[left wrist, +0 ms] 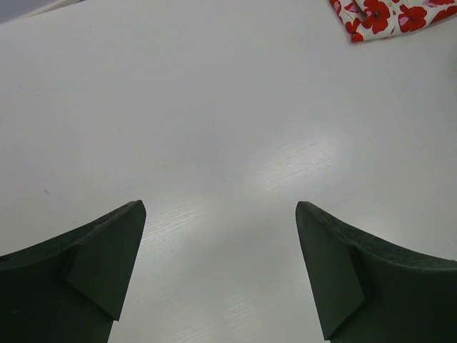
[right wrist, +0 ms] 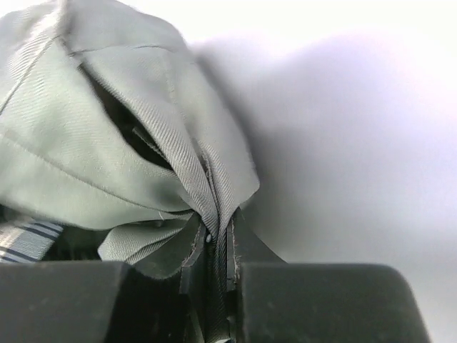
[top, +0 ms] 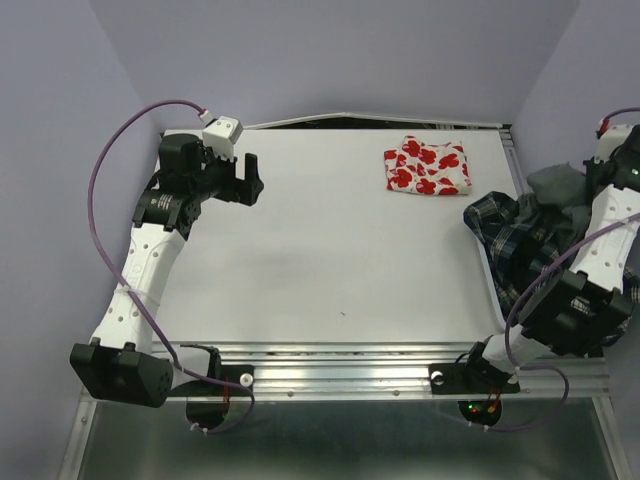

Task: Fold and stack the skirts
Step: Grab the skirt from the pile, then move the skirt to the center of the board

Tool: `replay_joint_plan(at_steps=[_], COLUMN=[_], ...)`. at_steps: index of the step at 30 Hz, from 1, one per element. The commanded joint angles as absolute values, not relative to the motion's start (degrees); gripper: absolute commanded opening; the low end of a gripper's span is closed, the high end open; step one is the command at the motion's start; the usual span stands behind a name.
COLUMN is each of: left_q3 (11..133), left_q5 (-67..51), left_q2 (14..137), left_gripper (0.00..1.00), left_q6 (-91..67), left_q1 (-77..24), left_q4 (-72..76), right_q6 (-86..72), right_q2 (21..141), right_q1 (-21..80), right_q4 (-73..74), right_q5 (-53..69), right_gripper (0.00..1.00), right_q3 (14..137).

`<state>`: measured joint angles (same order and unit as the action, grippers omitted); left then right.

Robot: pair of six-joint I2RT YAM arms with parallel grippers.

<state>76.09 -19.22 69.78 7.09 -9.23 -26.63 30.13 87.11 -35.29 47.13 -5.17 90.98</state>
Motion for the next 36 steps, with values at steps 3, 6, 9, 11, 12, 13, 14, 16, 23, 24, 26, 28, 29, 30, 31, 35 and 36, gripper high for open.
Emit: replay_joint_plan(at_steps=[3,6,9,11,12,13,14,16,23,24,26,28,29,30,31,35,36], left_q3=[77.5,78.1,78.2,78.5,78.7,78.8,79.1,80.2,85.0,85.3,85.5,86.0,86.3,86.4,86.6,86.4,86.2], left_q5=[-20.5,-20.2,-20.0,-20.0,-20.6,-22.3,-23.2,-25.6,-38.7,-40.2,-42.7,-45.3,-45.9,-46.3,-46.8,-46.9,-46.1], left_q2=[68.6,68.7,68.7,68.9,68.9,68.9,68.8,69.0,72.6,73.3,74.0,74.4,74.7,74.7,74.7,75.0,75.1], left_gripper=[0.99,0.99,0.99,0.99,0.99,0.99,0.99,0.99,0.99,0.99,0.98,0.98,0.98,0.98,0.98,0.97,0.97], left_q6=[8.1,8.1,7.7,6.8,6.5,6.2,5.9,5.0,1.3,1.1,1.0,1.6,1.9,2.2,3.0,6.0,6.8], left_q1=[-9.0,-9.0,-9.0,-8.8,-8.7,-8.5,-8.3,-7.2,4.0,5.5,9.0,12.3,13.2,14.1,15.0,18.0,18.1], left_q4=[-25.9,-25.8,-25.6,-25.2,-25.1,-24.9,-24.7,-24.2,-25.5,-25.8,-25.9,-26.8,-27.3,-28.0,-28.4,-30.3,-31.7], right_q6=[28.5,26.9,24.1,22.0,19.3,16.9,15.0,8.0,-2.6,-3.2,-4.3,-6.5,-7.0,-7.0,-6.4,-2.7,-1.3], right_q2=[82.8,81.3,79.7,77.5,77.3,77.3,77.3,79.4,82.9,83.3,85.2,87.1,87.9,88.9,91.8,97.2,98.8], right_q1=[-35.8,-35.8,-35.8,-35.8,-35.8,-35.8,-35.8,-35.2,-13.9,-10.4,-1.6,2.9,6.7,8.6,10.5,20.5,22.1], right_q4=[46.1,43.4,40.7,38.0,37.7,37.4,37.4,38.1,29.9,29.3,27.3,23.8,22.9,22.3,22.6,22.5,22.0], right_q5=[-3.7,-4.0,2.1,7.1,14.3,17.5,20.7,31.7,44.6,44.6,43.9,46.6,47.3,48.3,50.3,55.0,55.5], right_gripper=[0.01,0.01,0.01,0.01,0.0,0.01,0.01,0.01,0.03,0.04,0.04,0.06,0.07,0.08,0.08,0.11,0.15], right_q3=[108.3,112.7,115.3,115.0,116.0,116.7,117.8,120.7,119.2,118.6,117.0,114.6,113.7,113.3,113.9,114.2,112.8])
